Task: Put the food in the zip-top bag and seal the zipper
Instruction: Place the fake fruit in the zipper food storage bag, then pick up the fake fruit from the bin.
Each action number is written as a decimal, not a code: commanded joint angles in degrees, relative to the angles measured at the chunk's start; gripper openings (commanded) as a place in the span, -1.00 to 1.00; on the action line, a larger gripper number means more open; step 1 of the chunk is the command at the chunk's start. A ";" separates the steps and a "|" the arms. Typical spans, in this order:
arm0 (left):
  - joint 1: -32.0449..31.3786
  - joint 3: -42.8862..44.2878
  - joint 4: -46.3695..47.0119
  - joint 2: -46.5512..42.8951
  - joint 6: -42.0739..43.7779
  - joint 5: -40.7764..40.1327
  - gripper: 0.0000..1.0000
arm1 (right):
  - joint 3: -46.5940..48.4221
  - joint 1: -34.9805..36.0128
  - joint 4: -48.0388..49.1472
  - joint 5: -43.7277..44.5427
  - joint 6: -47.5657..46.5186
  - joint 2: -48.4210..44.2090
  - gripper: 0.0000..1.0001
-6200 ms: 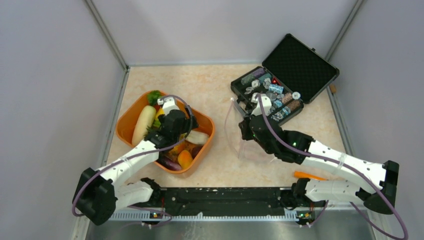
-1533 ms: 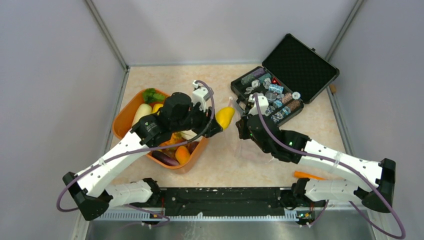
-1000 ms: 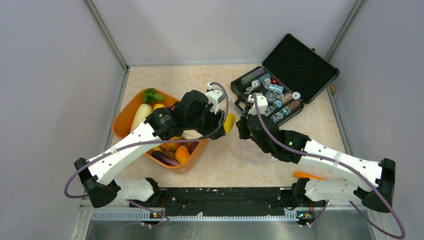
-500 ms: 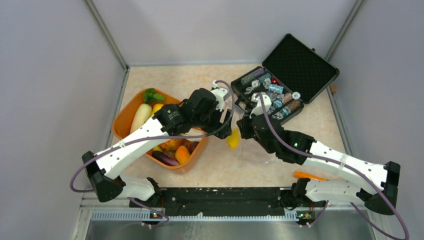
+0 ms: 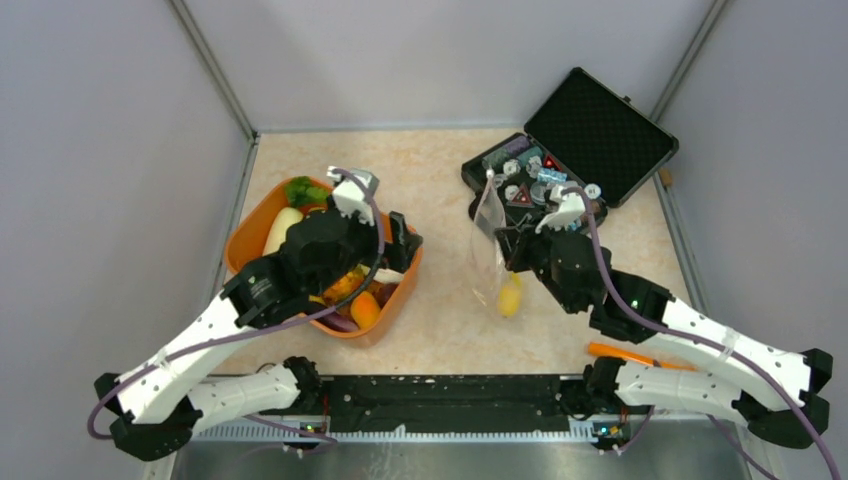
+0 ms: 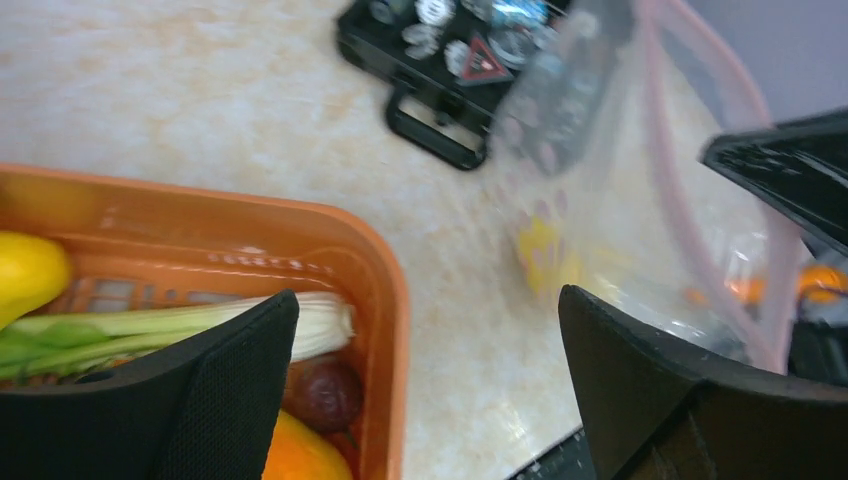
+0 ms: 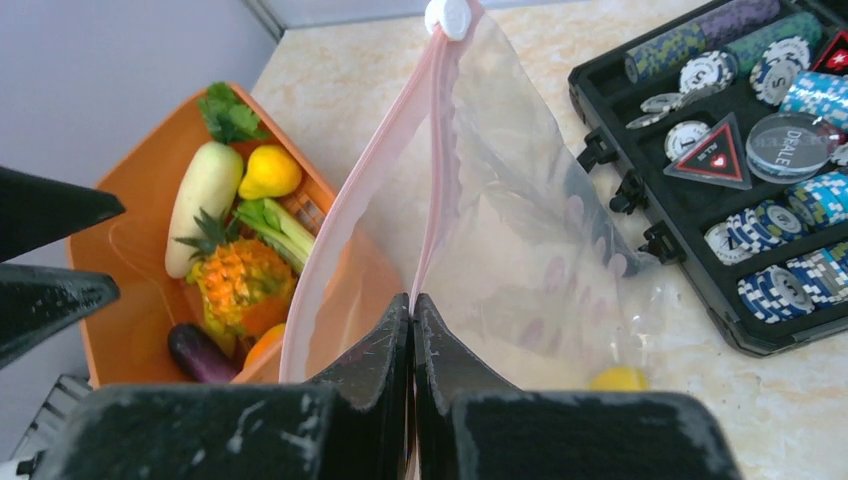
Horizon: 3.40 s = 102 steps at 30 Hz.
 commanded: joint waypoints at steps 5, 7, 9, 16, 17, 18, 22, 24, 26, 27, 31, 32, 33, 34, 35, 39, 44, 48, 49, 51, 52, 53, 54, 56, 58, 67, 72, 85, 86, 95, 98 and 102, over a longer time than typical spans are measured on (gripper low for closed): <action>9.34 -7.75 -0.33 -5.07 -3.12 -21.39 0.97 | 0.22 -0.20 0.98 1.43 0.11 0.68 -1.00; 15.48 -9.73 -0.43 -5.65 -3.37 -15.52 0.98 | 0.17 -0.23 0.66 0.13 0.65 1.51 -1.00; 19.40 -11.71 0.12 -6.13 -3.57 -13.23 0.97 | 0.05 -0.24 0.77 -1.05 0.86 2.14 -1.00; 26.55 -15.38 1.77 -4.76 -1.44 -13.66 0.97 | 0.25 -0.25 0.44 -2.92 1.06 3.02 -1.00; 28.23 -16.04 2.69 -4.72 -1.02 -13.45 0.97 | 0.24 -0.18 0.40 -2.94 1.00 3.02 -1.00; 29.63 -16.77 3.92 -4.56 -0.36 -12.75 0.97 | 0.33 -0.20 0.39 -3.09 1.02 3.05 -1.00; 35.60 -19.69 9.41 -2.47 2.40 -10.51 0.97 | 0.36 -0.25 0.65 -3.58 0.76 2.91 -0.99; 39.11 -20.39 11.78 -0.79 1.98 -8.39 0.97 | 0.32 -0.23 0.74 -3.77 0.64 2.85 -0.99; 41.54 -20.09 13.41 0.76 3.04 -1.51 0.97 | 0.18 -0.25 0.97 -4.07 0.58 2.91 -0.99; 41.68 -19.59 13.66 1.56 4.19 1.85 0.96 | 0.19 -0.20 1.01 -4.28 0.49 2.97 -0.99; 41.73 -15.94 5.73 5.02 2.00 5.70 0.97 | 0.64 -0.24 0.37 -4.10 0.17 2.64 -0.99; 41.71 -16.32 5.59 5.49 1.16 3.43 0.98 | 0.51 -0.20 0.43 -3.84 0.11 2.44 -0.98; 41.93 -17.14 6.41 5.75 0.77 1.75 0.97 | 0.13 -0.25 0.71 -3.72 0.10 2.29 -0.97; 42.27 -18.19 7.71 5.91 1.18 1.88 0.97 | 0.00 -0.24 1.07 -3.71 -0.06 2.15 -0.97; 42.58 -18.71 9.16 6.11 1.65 2.02 0.97 | -0.08 -0.25 1.29 -3.86 -0.20 2.14 -0.96; 43.61 -17.85 12.83 8.09 2.28 -2.47 0.97 | -0.05 -0.25 1.15 -4.24 -0.24 2.23 -0.96; 44.31 -18.55 22.11 11.41 4.08 -4.15 0.98 | -0.93 -0.19 1.53 -3.92 -0.18 1.49 -0.95; 44.33 -22.52 35.57 13.33 5.94 -1.43 0.97 | -0.82 -0.21 1.25 -4.30 -0.25 1.17 -0.95; 44.34 -24.16 39.84 14.06 7.09 -0.49 0.97 | -0.81 -0.25 1.04 -4.32 -0.27 0.98 -0.95; 44.34 -25.47 43.66 15.68 10.29 2.11 0.98 | -0.91 -0.19 0.78 -4.24 -0.25 0.81 -0.95; 44.34 -24.94 43.42 16.69 10.21 1.10 0.97 | -0.85 -0.25 0.68 -4.24 -0.32 0.49 -0.95; 44.41 -24.45 43.09 17.57 10.06 -0.35 0.97 | -0.92 -0.25 0.52 -4.20 -0.28 0.30 -0.94; 44.49 -24.35 43.50 18.28 10.82 -0.98 0.97 | -0.98 -0.19 0.47 -4.06 -0.23 0.03 -0.94; 44.87 -23.92 43.80 19.73 12.25 -0.23 0.97 | -1.33 -0.25 0.55 -3.87 -0.06 -0.60 -0.94; 45.67 -23.94 44.99 21.12 13.00 2.07 0.97 | -1.84 -0.18 0.88 -3.85 0.07 -1.12 -0.94; 48.12 -18.22 35.75 29.89 24.76 12.06 0.97 | -1.94 -0.18 0.40 -3.61 0.29 -1.54 -0.93; 48.12 -15.95 30.44 32.91 31.69 13.94 0.97 | -2.01 -0.21 0.74 -3.76 0.34 -1.26 -0.93; 46.22 -16.51 30.17 34.84 41.01 3.10 0.88 | -1.64 -0.24 0.66 -4.27 0.26 -0.39 -0.92; 45.78 -16.91 31.29 34.90 41.46 2.02 0.84 | -1.64 -0.25 0.66 -4.36 0.26 -0.38 -0.92; 43.97 -18.05 33.92 34.47 41.91 -2.32 -0.09 | -1.88 -0.25 0.46 -4.11 0.46 -1.17 -0.91; 42.57 -18.30 33.79 31.60 41.65 -3.14 -0.34 | -1.79 -0.25 0.39 -4.13 0.46 -1.13 -0.91; 41.21 -17.26 30.64 25.95 39.90 0.58 -0.66 | -1.75 -0.19 0.31 -4.06 0.36 -1.10 -0.91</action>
